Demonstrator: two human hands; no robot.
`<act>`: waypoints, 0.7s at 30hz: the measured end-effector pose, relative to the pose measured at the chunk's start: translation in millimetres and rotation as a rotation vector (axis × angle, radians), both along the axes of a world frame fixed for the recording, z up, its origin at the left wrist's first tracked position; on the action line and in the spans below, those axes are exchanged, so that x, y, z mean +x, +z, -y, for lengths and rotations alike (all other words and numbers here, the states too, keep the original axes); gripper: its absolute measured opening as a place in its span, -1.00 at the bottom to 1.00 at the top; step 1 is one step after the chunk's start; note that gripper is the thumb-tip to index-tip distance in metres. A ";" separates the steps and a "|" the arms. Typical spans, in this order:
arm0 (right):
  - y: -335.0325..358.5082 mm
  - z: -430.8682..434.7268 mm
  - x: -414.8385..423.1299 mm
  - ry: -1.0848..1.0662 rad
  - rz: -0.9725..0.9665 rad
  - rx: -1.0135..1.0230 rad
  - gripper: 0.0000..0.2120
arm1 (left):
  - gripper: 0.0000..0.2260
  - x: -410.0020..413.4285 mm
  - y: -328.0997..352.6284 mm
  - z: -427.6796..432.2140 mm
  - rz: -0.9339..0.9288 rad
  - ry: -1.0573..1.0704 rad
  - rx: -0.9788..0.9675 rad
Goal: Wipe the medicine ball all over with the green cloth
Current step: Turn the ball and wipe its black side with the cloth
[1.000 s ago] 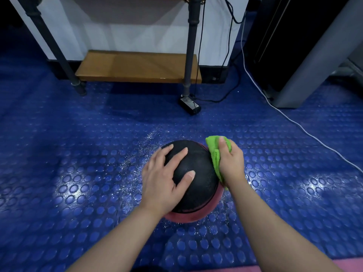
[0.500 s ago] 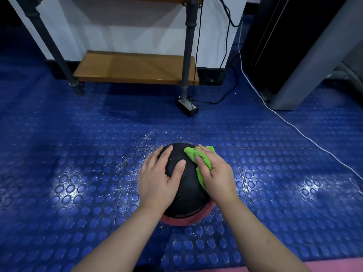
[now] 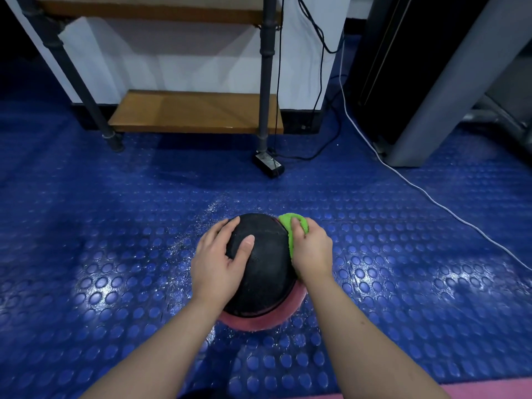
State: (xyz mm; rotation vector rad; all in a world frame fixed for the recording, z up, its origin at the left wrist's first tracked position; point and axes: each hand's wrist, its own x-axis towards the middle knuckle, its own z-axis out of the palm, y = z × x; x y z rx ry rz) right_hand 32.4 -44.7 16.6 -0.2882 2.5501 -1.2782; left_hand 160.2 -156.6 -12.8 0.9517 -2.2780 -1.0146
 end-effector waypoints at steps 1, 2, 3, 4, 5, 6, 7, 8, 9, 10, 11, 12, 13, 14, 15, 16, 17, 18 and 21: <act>-0.9 -1.2 -5.2 -0.007 0.040 0.012 -0.68 | -0.44 2.3 -0.2 0.5 -0.013 -0.012 0.002; -3.9 -2.9 -11.1 0.002 0.087 0.032 -0.68 | -0.46 6.1 -1.0 1.2 -0.031 -0.028 0.008; -8.2 -5.4 -17.3 0.025 0.138 0.063 -0.66 | -0.47 10.5 -2.5 2.5 -0.052 -0.045 0.018; -12.2 -7.6 -23.2 0.048 0.177 0.087 -0.64 | -0.49 15.3 -4.2 4.6 -0.074 -0.061 0.028; -14.5 -10.1 -27.4 0.052 0.200 0.083 -0.62 | -0.50 20.1 -6.0 6.8 -0.092 -0.076 0.042; -12.9 -12.5 -29.7 0.034 0.215 0.042 -0.62 | -0.51 23.9 -7.4 8.7 -0.106 -0.088 0.055; -8.3 -13.6 -28.7 0.001 0.220 -0.027 -0.62 | -0.51 26.1 -8.0 9.9 -0.112 -0.094 0.060; -1.0 -13.8 -24.8 -0.024 0.195 -0.116 -0.64 | -0.51 26.4 -8.6 10.4 -0.111 -0.096 0.053; 7.5 -13.0 -18.4 -0.023 0.142 -0.211 -0.67 | -0.51 25.2 -8.2 10.2 -0.102 -0.096 0.040; 16.3 -10.8 -9.3 0.017 0.088 -0.293 -0.70 | -0.50 22.9 -7.7 9.9 -0.091 -0.099 0.026; 23.5 -7.9 1.8 0.101 0.038 -0.324 -0.70 | -0.50 20.2 -6.6 9.3 -0.081 -0.111 0.009; 27.7 -3.3 12.9 0.217 -0.030 -0.252 -0.68 | -0.49 18.1 -5.8 8.9 -0.076 -0.134 -0.017; 26.8 2.7 23.5 0.350 -0.129 -0.069 -0.63 | -0.48 16.4 -5.3 8.8 -0.073 -0.163 -0.052; 21.9 7.4 31.4 0.452 -0.233 0.131 -0.58 | -0.48 15.5 -4.6 9.0 -0.070 -0.193 -0.083; 15.9 10.1 34.1 0.488 -0.304 0.260 -0.56 | -0.48 15.3 -3.2 9.1 -0.062 -0.218 -0.103; 14.0 11.7 32.6 0.475 -0.309 0.311 -0.56 | -0.48 15.3 -2.0 9.2 -0.051 -0.236 -0.115; 13.3 13.0 27.7 0.428 -0.260 0.301 -0.57 | -0.48 15.5 -1.3 9.4 -0.042 -0.245 -0.122; 15.8 13.7 21.6 0.361 -0.179 0.261 -0.59 | -0.48 15.9 -1.4 9.0 -0.038 -0.248 -0.125; 15.9 15.3 -5.3 0.201 0.134 0.181 -0.62 | -0.46 23.3 -5.2 7.2 -0.060 -0.273 -0.143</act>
